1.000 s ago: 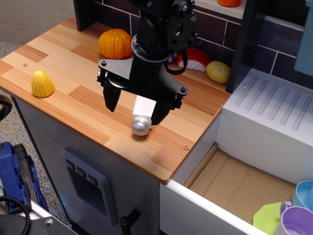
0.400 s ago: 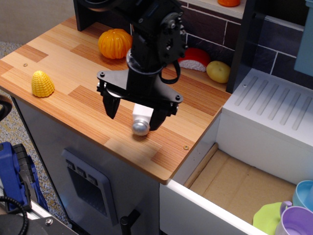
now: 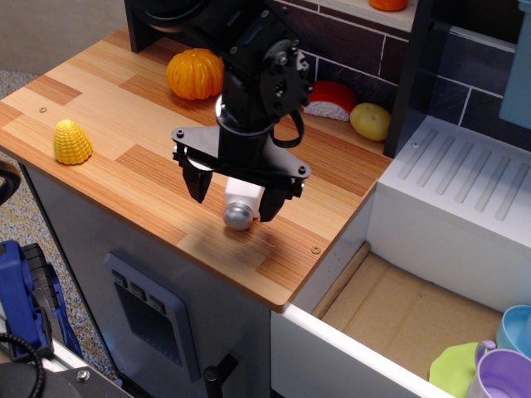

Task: Flip salt upright

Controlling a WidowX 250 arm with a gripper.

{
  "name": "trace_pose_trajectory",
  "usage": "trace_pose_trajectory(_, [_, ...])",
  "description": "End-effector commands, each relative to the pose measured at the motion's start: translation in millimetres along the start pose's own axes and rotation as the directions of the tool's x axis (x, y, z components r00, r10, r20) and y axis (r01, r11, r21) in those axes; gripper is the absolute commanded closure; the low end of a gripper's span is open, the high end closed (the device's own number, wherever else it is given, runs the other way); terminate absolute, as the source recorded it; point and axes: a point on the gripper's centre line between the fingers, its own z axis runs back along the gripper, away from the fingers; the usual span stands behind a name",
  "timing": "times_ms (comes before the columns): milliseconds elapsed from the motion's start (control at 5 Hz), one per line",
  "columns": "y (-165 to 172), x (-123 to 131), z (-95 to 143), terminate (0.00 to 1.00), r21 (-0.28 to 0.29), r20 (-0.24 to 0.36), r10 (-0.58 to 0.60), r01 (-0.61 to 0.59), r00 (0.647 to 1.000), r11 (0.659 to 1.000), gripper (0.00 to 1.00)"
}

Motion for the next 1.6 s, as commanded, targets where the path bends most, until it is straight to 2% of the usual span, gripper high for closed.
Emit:
trace_pose_trajectory(0, [0, 17, -4, 0.00, -0.026, 0.042, -0.003, 0.004, 0.999, 1.000, 0.00])
trace_pose_trajectory(200, [2, 30, -9, 0.00, -0.020, 0.047, -0.014, 0.015, 0.999, 1.000, 0.00])
trace_pose_trajectory(400, [3, 38, -14, 0.00, -0.037, 0.049, -0.018, 0.020, 0.999, 0.999, 0.00])
trace_pose_trajectory(600, [-1, 35, -18, 0.00, -0.064, 0.018, 0.020, -0.019, 1.000, 0.998, 1.00])
trace_pose_trajectory(800, [-5, 25, -19, 0.00, -0.071, -0.002, 0.050, -0.050, 0.999, 0.996, 1.00])
trace_pose_trajectory(1000, [-4, 19, -11, 0.00, -0.072, -0.123, 0.166, -0.176, 0.978, 0.982, 1.00])
trace_pose_trajectory(1200, [-4, 21, 11, 0.00, -0.010, -0.338, 0.330, -0.354, 0.881, 0.935, 1.00])
trace_pose_trajectory(1400, [1, 12, 22, 0.00, 0.004, -0.540, 0.414, -0.489, 0.733, 0.872, 1.00])
